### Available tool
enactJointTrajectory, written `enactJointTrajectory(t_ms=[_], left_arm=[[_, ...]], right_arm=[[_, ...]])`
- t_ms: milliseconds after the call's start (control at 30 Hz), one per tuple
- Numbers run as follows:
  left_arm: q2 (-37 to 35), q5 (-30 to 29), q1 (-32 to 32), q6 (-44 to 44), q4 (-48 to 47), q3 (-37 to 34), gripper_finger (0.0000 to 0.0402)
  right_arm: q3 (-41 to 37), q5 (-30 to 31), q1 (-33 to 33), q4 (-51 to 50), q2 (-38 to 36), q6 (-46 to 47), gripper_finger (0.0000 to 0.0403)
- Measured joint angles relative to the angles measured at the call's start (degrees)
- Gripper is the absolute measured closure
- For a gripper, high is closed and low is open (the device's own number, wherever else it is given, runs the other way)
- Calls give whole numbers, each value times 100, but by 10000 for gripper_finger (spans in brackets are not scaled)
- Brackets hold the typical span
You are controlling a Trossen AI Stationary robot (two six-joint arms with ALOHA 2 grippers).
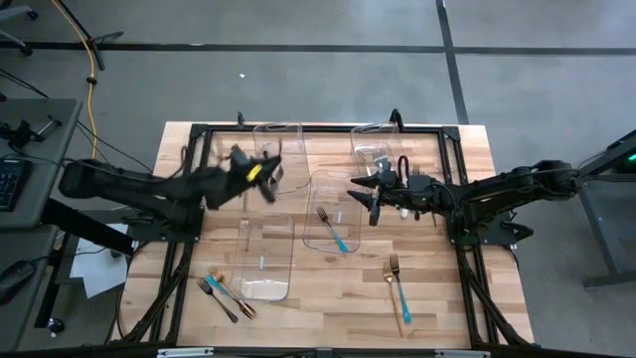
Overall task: Sort silverware by color (type)
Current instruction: Put the black fork into the top left transparent bin
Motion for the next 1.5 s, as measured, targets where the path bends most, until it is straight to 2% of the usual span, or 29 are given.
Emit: enactJointTrajectory(t_ms=[167, 300, 467, 833, 1033, 1367, 1500], left_arm=[[741, 391, 1013, -1111, -2676, 1509, 401], [1427, 978, 1658, -1875, -3592, 1948, 401], [2251, 1950, 2151, -2356, -3637, 1951, 401], [3470, 2712, 2850, -2742, -3623, 1951, 401], [3576, 2734, 2861, -2720, -3625, 1951, 396], [3565, 2817, 2861, -2447, -3622, 1951, 344], [3344, 2822, 2873, -2379, -3630, 1951, 330]], right_arm=[[0, 1, 0, 9, 0, 165, 231], [0, 1, 0, 7, 0, 537, 231], [0, 0, 3, -131, 0, 773, 231], [0, 0, 7, -186, 0, 865, 231], [0, 0, 4, -184, 0, 849, 231], [0, 0, 4, -186, 0, 851, 231], [0, 0, 4, -186, 0, 849, 231]])
